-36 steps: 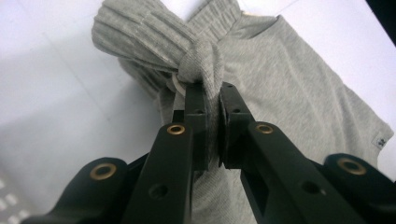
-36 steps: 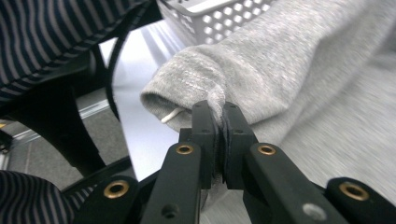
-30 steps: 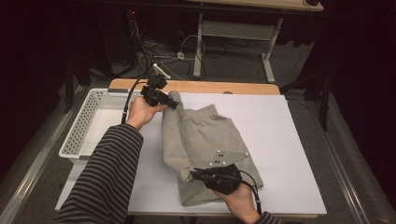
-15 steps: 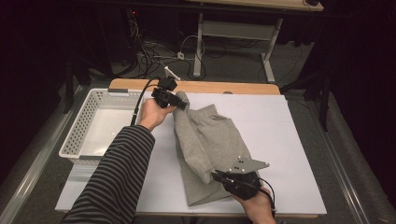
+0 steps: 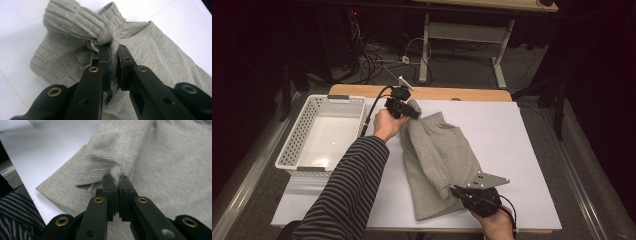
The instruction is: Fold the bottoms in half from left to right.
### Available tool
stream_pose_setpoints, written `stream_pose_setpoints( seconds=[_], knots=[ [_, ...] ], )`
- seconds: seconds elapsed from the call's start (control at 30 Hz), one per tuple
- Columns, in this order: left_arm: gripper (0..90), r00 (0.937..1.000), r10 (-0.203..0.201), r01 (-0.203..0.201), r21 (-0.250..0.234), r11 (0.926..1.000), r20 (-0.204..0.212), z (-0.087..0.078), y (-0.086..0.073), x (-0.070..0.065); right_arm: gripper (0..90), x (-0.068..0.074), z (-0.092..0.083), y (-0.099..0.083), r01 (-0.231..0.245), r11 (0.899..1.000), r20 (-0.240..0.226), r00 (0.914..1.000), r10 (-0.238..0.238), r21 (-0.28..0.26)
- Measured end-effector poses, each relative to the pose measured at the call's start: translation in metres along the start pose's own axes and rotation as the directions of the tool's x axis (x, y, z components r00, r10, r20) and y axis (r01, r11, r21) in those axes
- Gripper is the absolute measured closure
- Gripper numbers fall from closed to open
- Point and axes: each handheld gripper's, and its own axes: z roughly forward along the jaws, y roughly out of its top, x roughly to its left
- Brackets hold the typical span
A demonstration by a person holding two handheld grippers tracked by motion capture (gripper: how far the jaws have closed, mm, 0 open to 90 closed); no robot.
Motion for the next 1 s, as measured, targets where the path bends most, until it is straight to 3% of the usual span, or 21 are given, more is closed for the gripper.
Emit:
stream_pose_setpoints(
  seconds=[0.13,0.27,0.63,0.83,1.0],
  knots=[
    [81.2,0.999,0.042,-0.042,0.018,0.999,-0.014,0.009,0.005,-0.009,86.6,-0.005,-0.004,-0.006,-0.04,0.999,-0.003,0.9992,0.04,0.009],
    [81.2,0.9981,0.06,-0.059,0.012,0.9982,-0.018,0.017,0.01,-0.019,86.6,-0.009,-0.006,-0.011,-0.074,0.997,-0.009,0.9972,0.074,0.015],
    [80.6,0.9967,0.072,-0.071,0.025,0.9972,-0.038,0.053,0.02,-0.03,86.5,-0.026,-0.011,-0.026,-0.153,0.987,0.025,0.9881,0.152,0.054],
    [80.5,0.9973,0.061,-0.06,0.036,0.9976,-0.041,0.071,0.02,-0.03,86.4,-0.03,-0.008,-0.03,-0.17,0.982,0.044,0.9849,0.167,0.078],
    [73.8,0.9968,0.07,-0.069,0.034,0.997,-0.039,0.073,0.018,-0.032,84.5,-0.033,-0.006,-0.033,-0.187,0.979,0.048,0.9818,0.183,0.082]
  ],
)
